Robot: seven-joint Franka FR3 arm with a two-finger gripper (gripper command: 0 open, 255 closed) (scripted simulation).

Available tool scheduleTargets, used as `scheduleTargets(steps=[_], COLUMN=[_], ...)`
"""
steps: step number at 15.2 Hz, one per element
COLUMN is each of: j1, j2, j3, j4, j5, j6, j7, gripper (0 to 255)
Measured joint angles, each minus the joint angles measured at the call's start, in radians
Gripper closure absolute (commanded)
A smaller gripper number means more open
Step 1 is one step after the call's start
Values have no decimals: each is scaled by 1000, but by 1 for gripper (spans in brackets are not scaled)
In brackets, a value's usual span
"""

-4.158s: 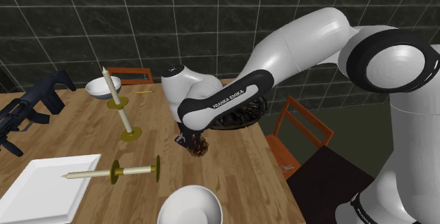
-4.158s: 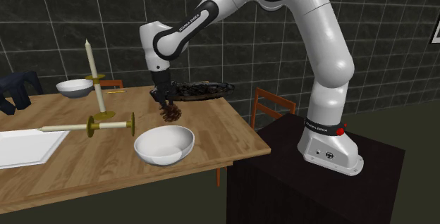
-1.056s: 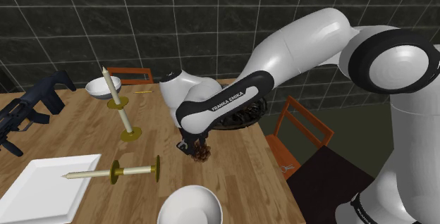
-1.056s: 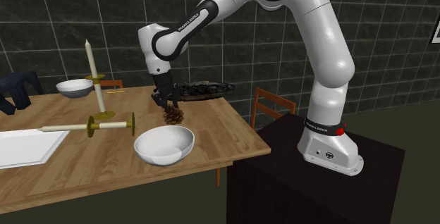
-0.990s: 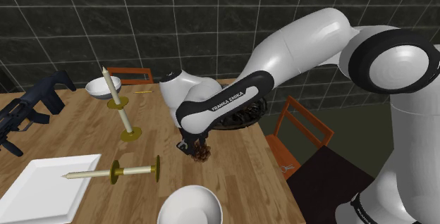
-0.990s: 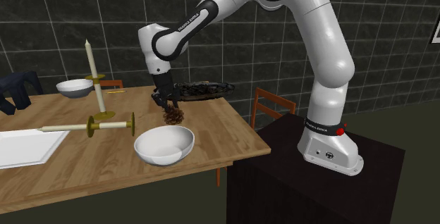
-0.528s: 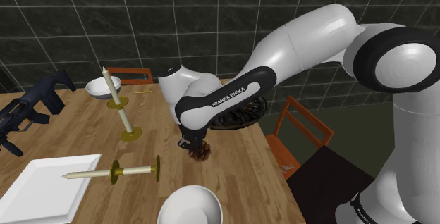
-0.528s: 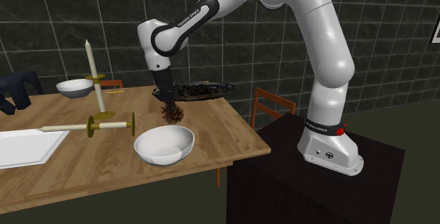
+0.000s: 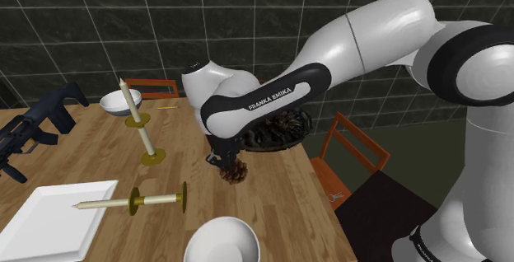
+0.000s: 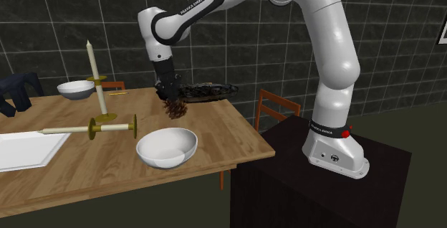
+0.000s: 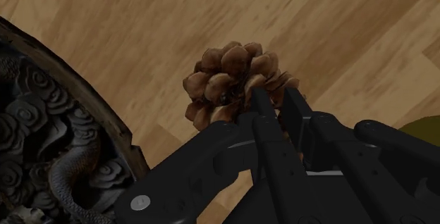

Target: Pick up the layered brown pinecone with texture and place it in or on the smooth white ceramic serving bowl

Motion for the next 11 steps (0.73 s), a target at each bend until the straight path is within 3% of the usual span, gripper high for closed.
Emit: scheduleTargets(steps=[11], j1=[-5], j2=[-56], j3=[10], j4=[72], j5=[25], j6=[-123], j7=[-22], gripper=[255])
